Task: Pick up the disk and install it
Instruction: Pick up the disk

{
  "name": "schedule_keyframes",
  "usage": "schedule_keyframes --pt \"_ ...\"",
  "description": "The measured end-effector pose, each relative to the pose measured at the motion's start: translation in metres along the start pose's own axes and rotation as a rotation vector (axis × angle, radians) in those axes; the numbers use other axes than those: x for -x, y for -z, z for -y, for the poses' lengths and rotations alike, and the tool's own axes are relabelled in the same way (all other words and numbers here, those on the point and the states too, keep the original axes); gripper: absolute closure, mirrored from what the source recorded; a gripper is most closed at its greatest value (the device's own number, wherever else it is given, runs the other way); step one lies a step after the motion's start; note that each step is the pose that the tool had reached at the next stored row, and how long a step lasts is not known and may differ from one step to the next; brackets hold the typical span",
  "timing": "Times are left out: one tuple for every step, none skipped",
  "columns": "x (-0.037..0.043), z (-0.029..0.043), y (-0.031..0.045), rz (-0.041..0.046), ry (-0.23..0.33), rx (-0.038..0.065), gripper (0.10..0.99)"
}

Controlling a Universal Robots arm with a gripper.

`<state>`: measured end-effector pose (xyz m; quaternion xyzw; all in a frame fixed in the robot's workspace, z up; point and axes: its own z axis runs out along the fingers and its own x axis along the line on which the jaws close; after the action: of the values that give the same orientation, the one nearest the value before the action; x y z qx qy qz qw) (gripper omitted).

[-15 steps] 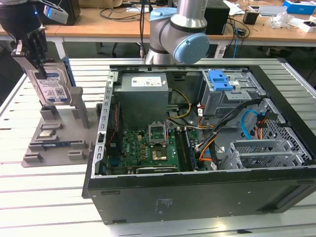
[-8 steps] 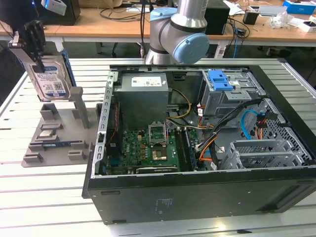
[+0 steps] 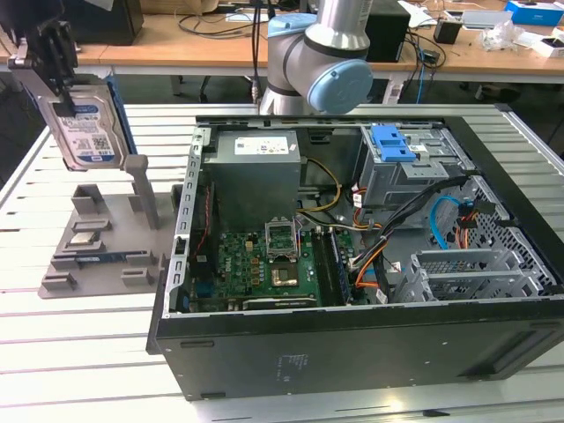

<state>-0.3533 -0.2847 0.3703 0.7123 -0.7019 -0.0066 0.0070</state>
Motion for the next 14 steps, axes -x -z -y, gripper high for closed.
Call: schedule_keyframes --pt "0.0003 0.0 0.0016 0.0 0.0 0.0 0.722" --pt "0.0007 0.0 0.0035 0.0 0.0 0.0 0.722" --pt "0.0012 -0.0001 0.0061 0.0 0.0 0.0 0.722" --pt "0.0015 -0.0001 0.0078 0.0 0.0 0.0 0.722" --pt "0.0023 -0.0002 0.0114 0.0 0.0 0.0 0.722" --pt "0.003 -0.0003 0.0155 0.0 0.0 0.0 0.722" --pt "0.0034 -0.0003 0.0175 0.0 0.0 0.0 0.722" --pt "0.0039 -0.0003 0.0201 0.0 0.0 0.0 0.722" --pt "0.0044 -0.0004 0.0224 0.0 0.0 0.0 0.722" --pt "0.0049 -0.0004 0.0251 0.0 0.0 0.0 0.722" --pt "0.0055 -0.0005 0.0288 0.0 0.0 0.0 0.722" --pt "0.0061 -0.0005 0.0317 0.0 0.0 0.0 0.722" --pt "0.0068 -0.0006 0.0361 0.0 0.0 0.0 0.722" --pt "0.0074 -0.0007 0.0399 0.0001 0.0 0.0 0.722"
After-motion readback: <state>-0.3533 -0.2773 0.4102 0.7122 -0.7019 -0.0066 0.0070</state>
